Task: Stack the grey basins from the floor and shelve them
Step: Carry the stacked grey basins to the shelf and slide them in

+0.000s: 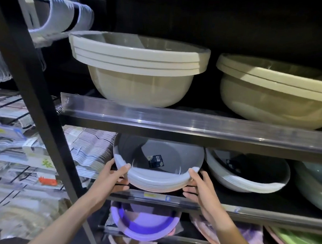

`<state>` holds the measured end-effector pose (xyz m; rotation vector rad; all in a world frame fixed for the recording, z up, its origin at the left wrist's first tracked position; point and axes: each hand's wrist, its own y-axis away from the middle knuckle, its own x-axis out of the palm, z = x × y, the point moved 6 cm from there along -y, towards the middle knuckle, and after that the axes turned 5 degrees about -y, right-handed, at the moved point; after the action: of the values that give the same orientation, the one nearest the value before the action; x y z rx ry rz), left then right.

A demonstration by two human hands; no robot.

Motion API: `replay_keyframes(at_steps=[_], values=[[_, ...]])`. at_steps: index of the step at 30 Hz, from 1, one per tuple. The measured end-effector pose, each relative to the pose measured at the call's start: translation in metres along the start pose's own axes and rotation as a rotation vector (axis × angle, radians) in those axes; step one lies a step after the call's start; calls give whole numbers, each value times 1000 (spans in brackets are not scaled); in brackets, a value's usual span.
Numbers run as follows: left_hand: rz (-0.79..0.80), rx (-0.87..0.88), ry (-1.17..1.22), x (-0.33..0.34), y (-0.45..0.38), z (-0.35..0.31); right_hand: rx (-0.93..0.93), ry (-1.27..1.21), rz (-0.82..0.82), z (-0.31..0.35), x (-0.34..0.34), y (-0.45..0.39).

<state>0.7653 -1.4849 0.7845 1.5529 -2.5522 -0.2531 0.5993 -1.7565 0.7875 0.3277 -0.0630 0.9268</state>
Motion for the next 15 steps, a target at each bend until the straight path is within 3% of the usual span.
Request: replay_keyframes(at_steps=[15], values=[[12, -18, 57, 8, -35, -13, 50, -31, -43, 9, 6, -39]])
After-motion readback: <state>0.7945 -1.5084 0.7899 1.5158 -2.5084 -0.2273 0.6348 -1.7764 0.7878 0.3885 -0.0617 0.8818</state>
